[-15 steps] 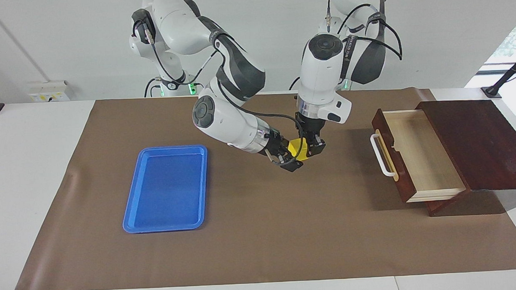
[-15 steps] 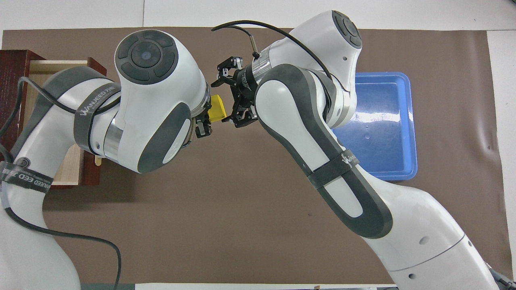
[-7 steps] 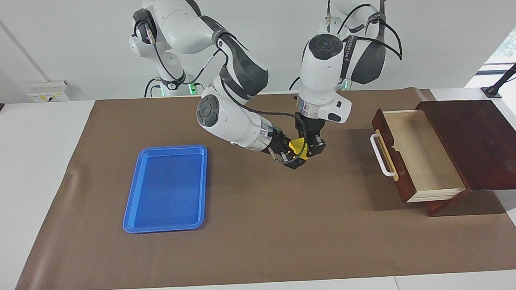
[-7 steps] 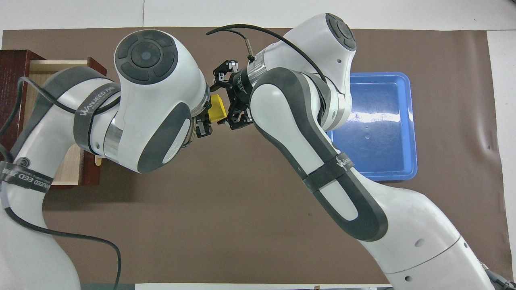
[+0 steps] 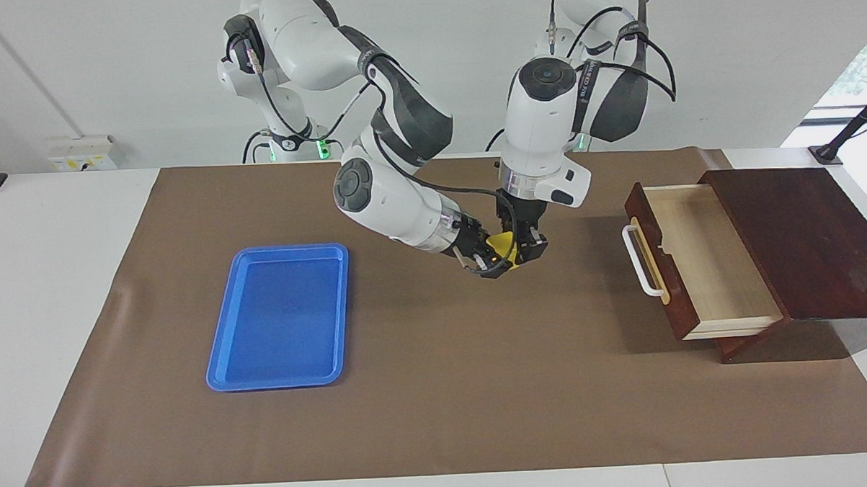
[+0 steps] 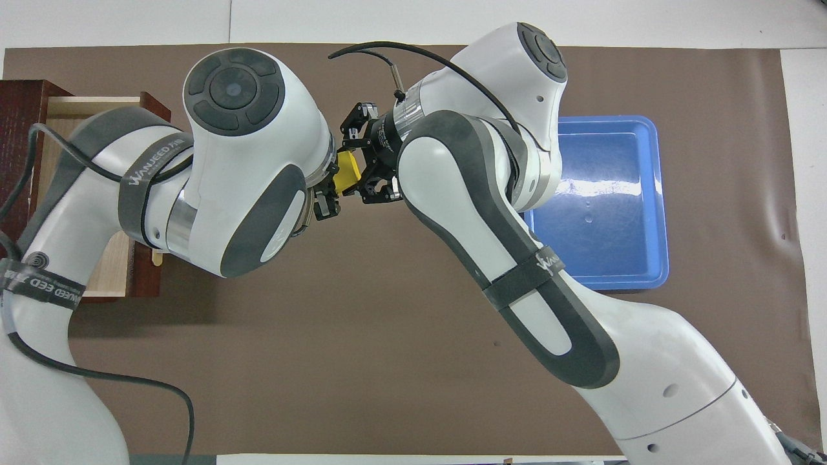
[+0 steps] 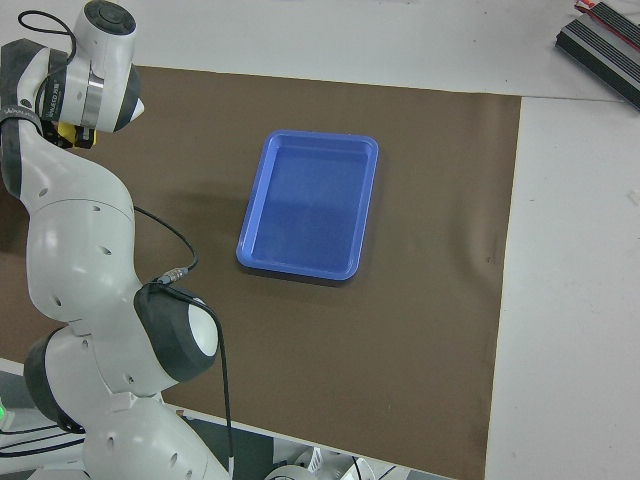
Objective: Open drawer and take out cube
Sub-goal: 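Close the right gripper on the yellow cube held by the left gripper, then carry the cube with the right gripper while the left gripper withdraws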
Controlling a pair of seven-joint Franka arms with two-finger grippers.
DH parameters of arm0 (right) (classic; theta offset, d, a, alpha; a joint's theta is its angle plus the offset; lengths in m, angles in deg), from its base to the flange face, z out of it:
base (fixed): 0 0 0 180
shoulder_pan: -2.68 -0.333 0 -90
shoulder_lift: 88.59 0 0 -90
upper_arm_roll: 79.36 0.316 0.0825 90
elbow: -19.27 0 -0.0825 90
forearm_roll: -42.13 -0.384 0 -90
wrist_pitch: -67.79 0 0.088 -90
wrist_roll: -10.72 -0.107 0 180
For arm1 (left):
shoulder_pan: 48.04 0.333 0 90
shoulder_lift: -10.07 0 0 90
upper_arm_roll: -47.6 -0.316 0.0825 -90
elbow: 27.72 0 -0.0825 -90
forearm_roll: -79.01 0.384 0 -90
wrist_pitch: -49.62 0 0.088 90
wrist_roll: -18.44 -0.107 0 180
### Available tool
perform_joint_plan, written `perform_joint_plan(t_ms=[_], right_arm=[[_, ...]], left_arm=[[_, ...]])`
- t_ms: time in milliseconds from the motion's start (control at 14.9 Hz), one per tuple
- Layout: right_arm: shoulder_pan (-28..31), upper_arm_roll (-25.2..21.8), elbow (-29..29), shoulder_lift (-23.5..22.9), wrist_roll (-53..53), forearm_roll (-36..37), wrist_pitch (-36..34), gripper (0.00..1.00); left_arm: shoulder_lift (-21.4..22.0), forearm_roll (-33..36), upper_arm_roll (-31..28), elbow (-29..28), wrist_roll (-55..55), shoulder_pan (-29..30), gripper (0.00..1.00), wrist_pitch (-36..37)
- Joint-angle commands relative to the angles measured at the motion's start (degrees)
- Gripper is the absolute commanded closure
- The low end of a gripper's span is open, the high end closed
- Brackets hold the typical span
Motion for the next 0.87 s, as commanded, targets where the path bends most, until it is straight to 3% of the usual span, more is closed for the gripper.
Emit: perform_joint_plan(t_ms=[0, 67, 134, 269, 604, 806], right_arm=[[0.31, 0.0, 0.66, -0.31, 0.32, 1.21, -0.19, 1.0], [0.49, 0.0, 0.75, -0.31, 0.33, 1.12, -0.1, 1.0], [0.75, 0.0, 0.75, -0.31, 0.33, 1.03, -0.19, 1.0], [1.36, 0.08, 0.75, -0.31, 0.24, 0.6, -0.28, 1.0], [4.17, 0.08, 0.75, -0.04, 1.46, 0.33, -0.28, 1.0], [10.66, 0.35, -1.7, 1.18, 4.79, -0.63, -1.42, 1.0]], left_arm=[[1.48, -0.94, -0.78, -1.87, 0.23, -0.56, 1.0, -0.77], [1.48, -0.94, -0.78, -1.87, 0.14, -0.47, 0.95, -0.77], [1.48, -0.94, -0.78, -1.87, -0.21, -0.47, 0.74, -0.77], [1.48, -0.77, -0.78, -1.78, -0.56, -0.38, 0.0, -0.51], [2.35, -0.5, -0.96, -1.87, -4.68, 2.42, 0.0, 2.73], [3.93, -0.5, -0.96, -5.28, -10.74, 7.51, 0.0, 4.33]])
